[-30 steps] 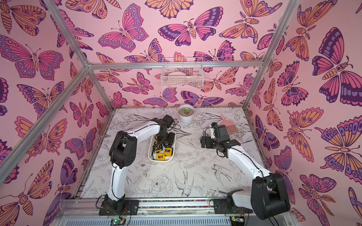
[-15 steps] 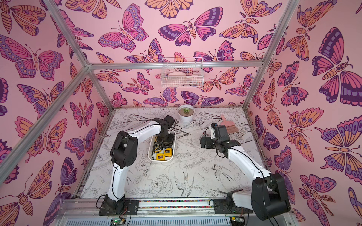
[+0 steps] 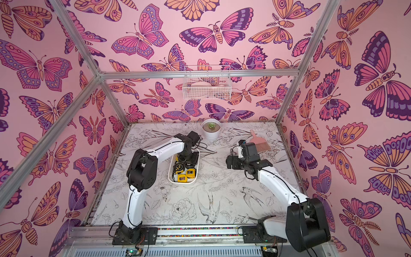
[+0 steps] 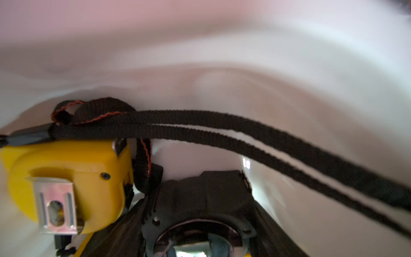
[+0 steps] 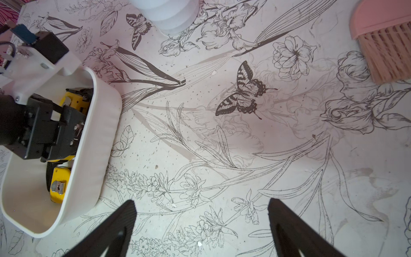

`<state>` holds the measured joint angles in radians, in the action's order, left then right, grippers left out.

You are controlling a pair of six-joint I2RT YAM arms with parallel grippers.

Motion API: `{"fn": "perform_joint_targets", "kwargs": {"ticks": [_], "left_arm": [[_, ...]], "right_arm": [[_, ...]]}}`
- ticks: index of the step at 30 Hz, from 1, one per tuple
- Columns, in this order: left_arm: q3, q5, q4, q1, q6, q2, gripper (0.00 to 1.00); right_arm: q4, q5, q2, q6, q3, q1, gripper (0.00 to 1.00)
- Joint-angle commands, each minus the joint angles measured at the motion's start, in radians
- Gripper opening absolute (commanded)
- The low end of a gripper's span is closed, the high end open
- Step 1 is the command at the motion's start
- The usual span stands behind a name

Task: Take the tape measure out of the storage box
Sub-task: Pick up the tape measure from the storage box.

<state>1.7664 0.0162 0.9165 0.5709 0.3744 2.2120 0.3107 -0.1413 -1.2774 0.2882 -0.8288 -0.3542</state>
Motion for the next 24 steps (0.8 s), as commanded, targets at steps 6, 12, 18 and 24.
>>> {"fn": "perform_joint_targets", "kwargs": {"ticks": [6,12,18,24], "left_arm": [[-0.059,-0.005,0.066,0.015,-0.008,0.039,0.21],[-0.045,-0.019,0.069,0.004,0.007,-0.138,0.19],[-0.032,-0.135,0.068,-0.009,0.049,-0.227,0.18],[-0.028,-0.229,0.051,-0.011,0.117,-0.258,0.18]], "right_arm": [[0.018,0.016,0.025,0.012,-0.001,-0.018,0.96],[-0.059,-0.101,0.053,0.011,0.036,-0.024,0.94],[-0.368,-0.226,0.083,0.091,0.174,-0.121,0.93],[-0.672,-0.125,-0.008,0.186,0.258,-0.244,0.93]]}}
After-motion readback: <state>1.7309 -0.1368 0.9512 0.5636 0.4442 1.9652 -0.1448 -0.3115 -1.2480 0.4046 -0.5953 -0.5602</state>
